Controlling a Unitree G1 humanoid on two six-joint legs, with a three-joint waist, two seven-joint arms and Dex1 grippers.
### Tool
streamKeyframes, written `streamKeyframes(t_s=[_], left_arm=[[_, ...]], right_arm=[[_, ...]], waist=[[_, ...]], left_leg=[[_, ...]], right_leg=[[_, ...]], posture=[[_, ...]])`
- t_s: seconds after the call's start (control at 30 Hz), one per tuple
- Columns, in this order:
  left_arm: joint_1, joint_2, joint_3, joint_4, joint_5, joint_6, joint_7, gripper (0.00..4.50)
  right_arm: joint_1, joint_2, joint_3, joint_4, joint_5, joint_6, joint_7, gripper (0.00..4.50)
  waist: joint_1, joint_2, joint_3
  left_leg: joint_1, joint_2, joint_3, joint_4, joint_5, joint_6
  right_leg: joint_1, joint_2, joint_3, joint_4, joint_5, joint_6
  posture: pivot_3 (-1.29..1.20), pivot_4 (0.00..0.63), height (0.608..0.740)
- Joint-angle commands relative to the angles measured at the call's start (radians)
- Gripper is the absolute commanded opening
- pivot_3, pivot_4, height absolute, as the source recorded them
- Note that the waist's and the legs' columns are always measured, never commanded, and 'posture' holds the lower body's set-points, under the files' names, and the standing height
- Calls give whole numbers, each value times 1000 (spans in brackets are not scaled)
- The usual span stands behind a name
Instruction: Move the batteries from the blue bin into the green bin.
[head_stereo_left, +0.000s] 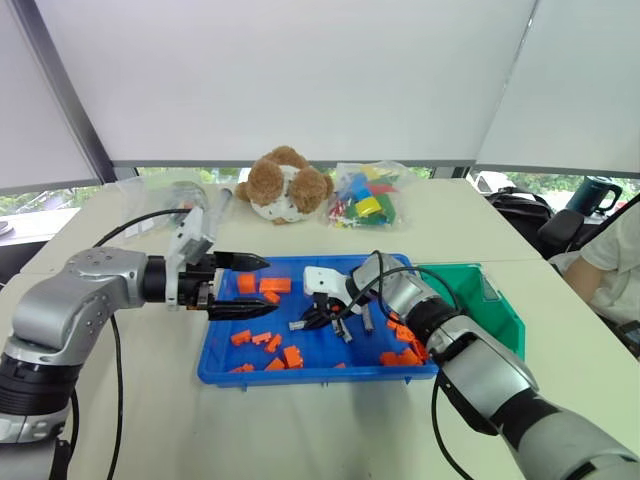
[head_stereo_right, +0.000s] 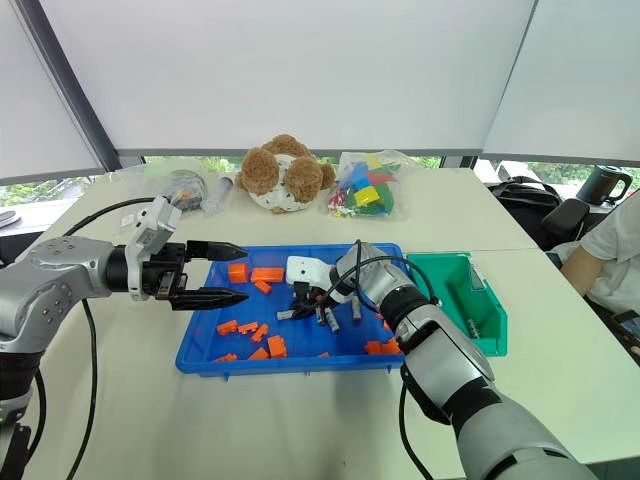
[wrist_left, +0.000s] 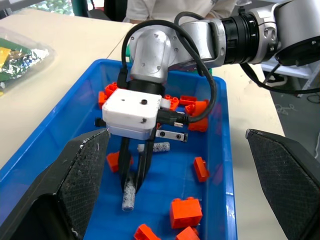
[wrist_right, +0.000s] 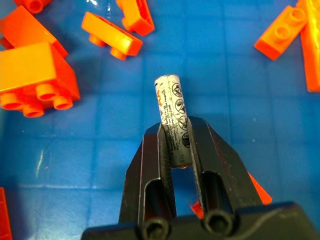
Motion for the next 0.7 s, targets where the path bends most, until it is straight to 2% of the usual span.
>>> streamKeyframes(t_s=[0.03,0.17,0.27,0.37,0.47,0.53,0.7], left_arm=[[-12,12,29,-15,-13,-8,0,4500],[-9,9,25,-19,-18,-7,-2,4500],[-5,7,20,-17,-19,-8,-6,4500],[-1,7,15,-8,-16,-13,-18,4500],[1,11,9,7,-9,-19,-38,4500],[-4,12,5,22,-2,-27,-48,4500],[-31,-4,-22,57,16,-48,-65,4500]], right_arm=[[39,-81,-60,-194,17,65,23,23],[176,-265,-224,-637,110,316,30,23],[268,-391,-342,-889,163,511,11,23],[390,-555,-529,-1098,222,716,-22,23],[529,-702,-651,-1183,213,803,-59,23],[601,-754,-696,-1202,220,832,-80,23],[753,-832,-704,-1158,186,785,-130,23]], waist=[[3,0,0],[18,1,0],[26,1,0],[31,1,0],[33,0,0],[30,0,0],[26,0,0]], left_leg=[[0,0,0,0,0,0],[-1,0,0,1,0,0],[-1,0,0,1,0,0],[0,0,0,0,0,0],[-1,0,0,0,0,0],[0,0,0,0,0,0],[1,0,0,0,0,0]], right_leg=[[0,0,0,0,0,0],[0,-1,0,0,0,0],[0,-1,0,-1,0,0],[0,0,0,-1,0,0],[1,-1,0,-2,0,0],[1,0,0,-3,0,0],[1,0,1,-2,0,0]], posture=[[0,150,733],[0,150,733],[0,150,733],[0,150,733],[0,150,733],[0,150,733],[0,150,733]])
